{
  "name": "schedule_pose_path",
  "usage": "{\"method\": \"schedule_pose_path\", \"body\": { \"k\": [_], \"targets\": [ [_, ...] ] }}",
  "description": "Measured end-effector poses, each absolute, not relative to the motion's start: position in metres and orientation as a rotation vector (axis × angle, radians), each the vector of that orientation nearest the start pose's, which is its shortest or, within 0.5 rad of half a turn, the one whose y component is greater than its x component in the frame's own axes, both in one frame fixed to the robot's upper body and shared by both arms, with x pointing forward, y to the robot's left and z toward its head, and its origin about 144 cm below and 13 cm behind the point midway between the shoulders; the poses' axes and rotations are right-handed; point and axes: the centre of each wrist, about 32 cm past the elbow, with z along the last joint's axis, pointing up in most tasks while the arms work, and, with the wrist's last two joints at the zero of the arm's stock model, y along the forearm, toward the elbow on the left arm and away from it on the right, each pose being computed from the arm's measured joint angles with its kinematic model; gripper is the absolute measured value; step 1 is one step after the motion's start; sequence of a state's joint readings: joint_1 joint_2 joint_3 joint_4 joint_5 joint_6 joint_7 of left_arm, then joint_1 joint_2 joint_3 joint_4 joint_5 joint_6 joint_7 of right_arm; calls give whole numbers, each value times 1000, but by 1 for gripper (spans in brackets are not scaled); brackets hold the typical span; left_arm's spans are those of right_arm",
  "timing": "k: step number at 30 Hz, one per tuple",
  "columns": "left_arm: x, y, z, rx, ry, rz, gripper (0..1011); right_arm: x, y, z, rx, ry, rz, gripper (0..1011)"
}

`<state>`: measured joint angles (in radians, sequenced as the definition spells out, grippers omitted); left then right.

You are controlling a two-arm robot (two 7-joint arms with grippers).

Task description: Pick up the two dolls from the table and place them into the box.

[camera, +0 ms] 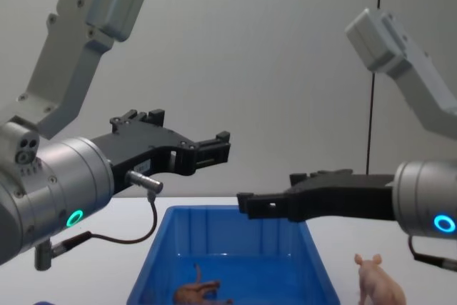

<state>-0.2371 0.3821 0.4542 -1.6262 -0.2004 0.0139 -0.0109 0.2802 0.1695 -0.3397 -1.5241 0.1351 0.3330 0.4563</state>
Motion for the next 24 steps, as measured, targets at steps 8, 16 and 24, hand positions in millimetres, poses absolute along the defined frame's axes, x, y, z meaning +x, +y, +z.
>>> {"method": "schedule_pose_path", "body": {
  "k": [8, 16, 24],
  "targets": [
    [492, 198, 1204, 61, -267, 1124, 1001, 509, -186, 1205, -200, 32, -866, 1001],
    [492, 198, 1204, 61, -267, 1124, 1001, 494, -204, 1200, -198, 28, -933, 1001],
    [492, 198, 1204, 61, -267, 1124, 1001, 483, -221, 1192, -215, 53, -990, 1001]
  ]
}}
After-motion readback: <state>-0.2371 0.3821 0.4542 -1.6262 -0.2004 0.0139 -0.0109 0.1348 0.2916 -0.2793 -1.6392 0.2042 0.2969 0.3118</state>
